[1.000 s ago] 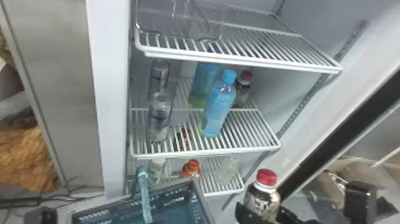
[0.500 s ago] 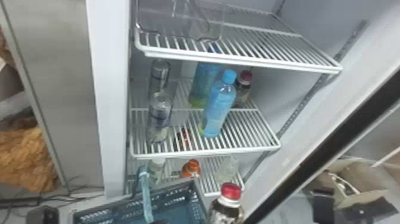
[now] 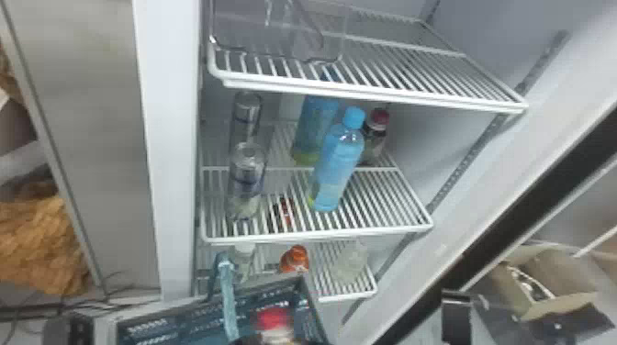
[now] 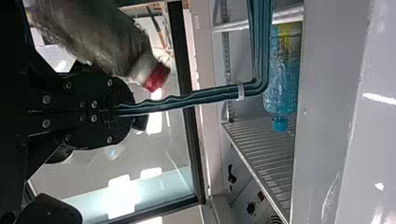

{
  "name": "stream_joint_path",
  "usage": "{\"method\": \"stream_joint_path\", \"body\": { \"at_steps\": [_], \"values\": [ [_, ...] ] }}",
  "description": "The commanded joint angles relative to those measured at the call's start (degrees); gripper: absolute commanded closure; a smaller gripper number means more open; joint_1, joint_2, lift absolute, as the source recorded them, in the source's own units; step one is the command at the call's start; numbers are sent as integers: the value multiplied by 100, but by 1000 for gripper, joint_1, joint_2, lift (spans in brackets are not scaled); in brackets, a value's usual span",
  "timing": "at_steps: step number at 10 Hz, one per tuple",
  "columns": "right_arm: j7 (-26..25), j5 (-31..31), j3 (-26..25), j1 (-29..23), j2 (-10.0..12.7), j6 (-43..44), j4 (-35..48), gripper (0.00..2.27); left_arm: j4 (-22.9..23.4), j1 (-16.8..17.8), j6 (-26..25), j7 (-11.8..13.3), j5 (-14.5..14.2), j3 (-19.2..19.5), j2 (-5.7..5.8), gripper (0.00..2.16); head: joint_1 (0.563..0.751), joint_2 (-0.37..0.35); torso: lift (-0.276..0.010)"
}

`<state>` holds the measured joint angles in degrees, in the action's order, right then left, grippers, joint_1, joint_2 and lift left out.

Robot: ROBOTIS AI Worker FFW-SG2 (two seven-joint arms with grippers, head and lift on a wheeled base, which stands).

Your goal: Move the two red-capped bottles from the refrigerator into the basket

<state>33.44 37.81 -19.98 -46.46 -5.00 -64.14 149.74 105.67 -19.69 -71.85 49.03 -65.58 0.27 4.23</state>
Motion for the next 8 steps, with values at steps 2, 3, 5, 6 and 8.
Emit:
{"method": "stream_joint_path", "body": {
  "at_steps": [2, 3, 5, 6, 8],
  "values": [
    [-4, 70, -150, 19, 17, 311, -47, 114, 1, -13, 13, 1, -1, 7, -1, 1181, 695, -350, 0],
    [-4, 35, -367, 19, 60, 579, -19, 122, 1, -13, 13, 1, -1, 7, -1, 1181, 695, -350, 0],
    [-21, -45, -687, 19, 157, 1268, -5, 125, 1, -13, 13, 1, -1, 7, 17, 1181, 695, -350, 0],
    [-74, -33, -710, 19, 192, 1690, -47, 125, 1, -13, 13, 1, -12, 7, 17, 1181, 695, -350, 0],
    [-232, -159, -710, 104, 289, 2182, -89, 124, 1, -13, 13, 1, -12, 7, 26, 1181, 695, -350, 0]
  ]
}}
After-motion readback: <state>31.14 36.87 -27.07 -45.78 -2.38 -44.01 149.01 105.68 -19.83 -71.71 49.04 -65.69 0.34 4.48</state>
